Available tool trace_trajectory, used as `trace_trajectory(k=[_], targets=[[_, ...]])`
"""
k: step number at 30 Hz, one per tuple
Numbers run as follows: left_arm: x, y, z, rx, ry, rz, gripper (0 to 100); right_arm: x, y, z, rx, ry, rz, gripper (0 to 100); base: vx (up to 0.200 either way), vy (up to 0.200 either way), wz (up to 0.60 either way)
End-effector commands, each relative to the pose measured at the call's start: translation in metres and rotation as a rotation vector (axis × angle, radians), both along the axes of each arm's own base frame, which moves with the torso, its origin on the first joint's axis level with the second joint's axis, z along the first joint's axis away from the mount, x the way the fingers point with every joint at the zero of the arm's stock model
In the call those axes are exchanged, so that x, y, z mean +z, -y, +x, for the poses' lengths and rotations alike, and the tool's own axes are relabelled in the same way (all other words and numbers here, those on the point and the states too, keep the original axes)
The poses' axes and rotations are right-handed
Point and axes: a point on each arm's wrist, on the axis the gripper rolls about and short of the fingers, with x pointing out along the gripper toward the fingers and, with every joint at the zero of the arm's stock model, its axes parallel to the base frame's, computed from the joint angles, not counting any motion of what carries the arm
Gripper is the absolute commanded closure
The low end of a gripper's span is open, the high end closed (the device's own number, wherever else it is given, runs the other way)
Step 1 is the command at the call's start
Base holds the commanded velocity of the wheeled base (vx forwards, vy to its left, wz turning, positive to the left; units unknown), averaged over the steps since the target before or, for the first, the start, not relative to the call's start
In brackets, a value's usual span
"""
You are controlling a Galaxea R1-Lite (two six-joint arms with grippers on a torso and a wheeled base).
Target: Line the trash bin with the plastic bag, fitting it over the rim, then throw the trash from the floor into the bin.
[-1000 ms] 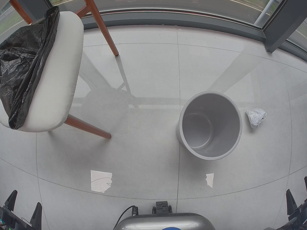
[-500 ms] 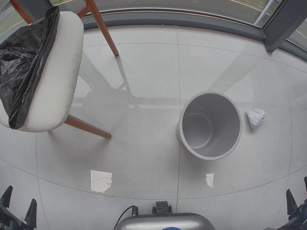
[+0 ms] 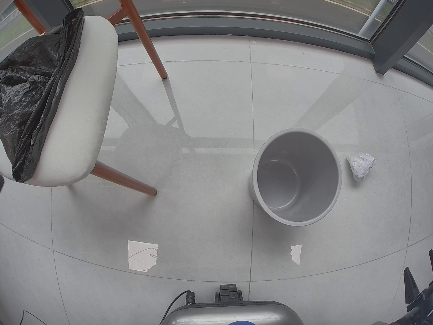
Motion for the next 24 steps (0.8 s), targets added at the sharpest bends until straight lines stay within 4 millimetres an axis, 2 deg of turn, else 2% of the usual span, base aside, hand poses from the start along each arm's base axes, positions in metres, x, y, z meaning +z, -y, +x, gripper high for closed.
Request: trace_trajectory(k=[1, 4, 8, 15, 18, 24], targets=[[0.068, 0.002, 0.104, -0.049, -0.091, -0.035, 0, -0.005, 0.000, 0.000, 0.000, -0.001, 0.000, 0, 0.000, 0.000, 0.00], [0.076, 0.003, 0.124, -0.070, -0.088, 0.053, 0, -0.005, 0.000, 0.000, 0.000, -0.001, 0.000, 0, 0.000, 0.000, 0.00], [0.078, 0.004, 0.137, -0.102, -0.087, 0.180, 0, -0.005, 0.000, 0.000, 0.000, -0.002, 0.002, 0, 0.000, 0.000, 0.00], [0.076, 0.004, 0.158, -0.099, -0.094, 0.201, 0, -0.005, 0.000, 0.000, -0.001, -0.002, 0.002, 0, 0.000, 0.000, 0.00], [0.078, 0.004, 0.178, -0.095, -0.046, 0.206, 0, -0.005, 0.000, 0.000, -0.001, -0.002, 0.002, 0, 0.000, 0.000, 0.00], [0.074, 0.004, 0.199, -0.090, -0.026, 0.208, 0, -0.005, 0.000, 0.000, 0.000, -0.002, 0.002, 0, 0.000, 0.000, 0.00]])
